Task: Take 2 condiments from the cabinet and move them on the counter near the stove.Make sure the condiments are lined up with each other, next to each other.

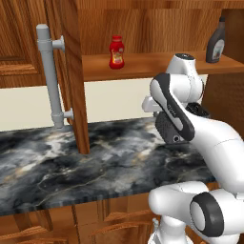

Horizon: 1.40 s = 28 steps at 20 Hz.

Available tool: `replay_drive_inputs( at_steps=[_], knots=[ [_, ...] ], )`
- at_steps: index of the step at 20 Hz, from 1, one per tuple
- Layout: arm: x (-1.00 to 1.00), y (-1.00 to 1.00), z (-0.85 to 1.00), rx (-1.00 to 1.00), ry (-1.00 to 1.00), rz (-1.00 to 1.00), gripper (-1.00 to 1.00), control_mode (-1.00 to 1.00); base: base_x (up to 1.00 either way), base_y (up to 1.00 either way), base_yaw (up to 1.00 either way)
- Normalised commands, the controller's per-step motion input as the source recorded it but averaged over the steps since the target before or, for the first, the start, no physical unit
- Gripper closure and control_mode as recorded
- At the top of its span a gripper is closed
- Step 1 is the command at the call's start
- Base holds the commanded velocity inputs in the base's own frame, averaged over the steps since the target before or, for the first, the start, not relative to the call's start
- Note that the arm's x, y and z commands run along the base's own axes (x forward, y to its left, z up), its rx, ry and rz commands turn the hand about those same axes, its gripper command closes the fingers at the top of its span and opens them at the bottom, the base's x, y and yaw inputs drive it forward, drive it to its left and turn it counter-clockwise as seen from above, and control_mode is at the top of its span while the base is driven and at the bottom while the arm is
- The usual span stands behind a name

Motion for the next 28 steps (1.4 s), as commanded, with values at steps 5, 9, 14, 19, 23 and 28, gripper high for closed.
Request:
replay_drive_inputs(
  at_steps=[5, 9, 14, 19, 23, 28],
  knots=[
    [-0.25, 0.00, 0.00, 0.00, 0.00, 0.00, -1.00, -1.00, 0.00, 0.00, 0.00],
    [-0.77, 0.08, 0.12, 0.00, -0.16, 0.00, -1.00, -1.00, 0.00, 0.00, 0.00],
    [-0.72, 0.08, 0.56, 0.00, -0.34, 0.00, -1.00, -1.00, 0.00, 0.00, 0.00],
    [-0.45, 0.18, 0.57, 0.00, -0.29, 0.00, -1.00, -1.00, 0.00, 0.00, 0.00],
    [-0.09, 0.22, 0.70, 0.00, -0.27, 0.00, -1.00, -1.00, 0.00, 0.00, 0.00],
    [0.00, 0.04, 0.73, 0.00, -0.23, 0.00, -1.00, -1.00, 0.00, 0.00, 0.00]
  ],
)
